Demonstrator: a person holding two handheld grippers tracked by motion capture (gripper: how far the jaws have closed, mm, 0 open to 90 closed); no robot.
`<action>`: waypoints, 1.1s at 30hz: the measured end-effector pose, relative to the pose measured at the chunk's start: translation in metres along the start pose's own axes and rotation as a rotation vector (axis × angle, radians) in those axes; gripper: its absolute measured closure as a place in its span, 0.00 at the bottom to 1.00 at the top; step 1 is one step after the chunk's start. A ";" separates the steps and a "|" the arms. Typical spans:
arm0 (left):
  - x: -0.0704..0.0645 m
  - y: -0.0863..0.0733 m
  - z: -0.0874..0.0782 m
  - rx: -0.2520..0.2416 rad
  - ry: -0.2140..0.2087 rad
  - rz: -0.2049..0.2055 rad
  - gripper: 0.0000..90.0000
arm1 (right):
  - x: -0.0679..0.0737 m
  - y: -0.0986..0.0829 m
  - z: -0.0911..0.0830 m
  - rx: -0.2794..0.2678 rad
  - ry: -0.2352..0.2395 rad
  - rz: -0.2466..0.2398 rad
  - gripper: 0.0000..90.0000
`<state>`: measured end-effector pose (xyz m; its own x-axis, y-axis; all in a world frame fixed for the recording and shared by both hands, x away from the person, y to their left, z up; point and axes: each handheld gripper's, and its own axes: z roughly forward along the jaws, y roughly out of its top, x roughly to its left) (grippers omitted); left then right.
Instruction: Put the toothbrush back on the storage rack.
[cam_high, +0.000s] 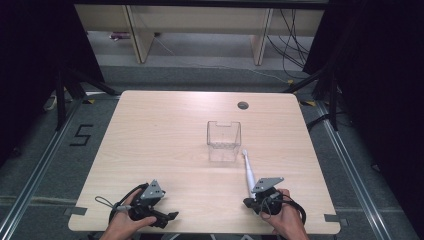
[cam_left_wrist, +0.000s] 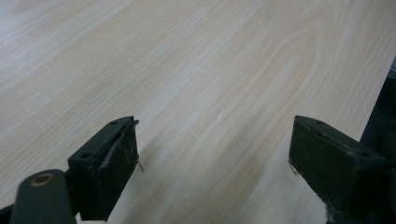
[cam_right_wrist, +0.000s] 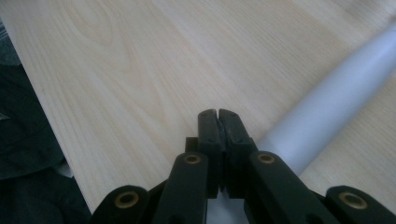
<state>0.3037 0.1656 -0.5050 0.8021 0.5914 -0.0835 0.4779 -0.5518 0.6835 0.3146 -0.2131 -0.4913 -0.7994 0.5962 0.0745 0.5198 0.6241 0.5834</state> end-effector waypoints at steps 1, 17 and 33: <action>0.000 0.000 0.000 0.000 0.001 0.000 0.17 | -0.001 -0.002 -0.001 -0.006 -0.001 0.012 0.98; 0.000 0.000 0.000 0.004 0.001 0.006 0.17 | -0.015 -0.020 -0.021 -0.005 -0.029 0.087 0.98; 0.000 0.000 0.001 0.006 0.002 0.006 0.17 | -0.044 -0.040 -0.041 -0.028 -0.116 0.155 0.98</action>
<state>0.3042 0.1653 -0.5056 0.8041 0.5893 -0.0783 0.4756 -0.5587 0.6795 0.3163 -0.2848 -0.4849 -0.6696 0.7392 0.0729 0.6243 0.5069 0.5944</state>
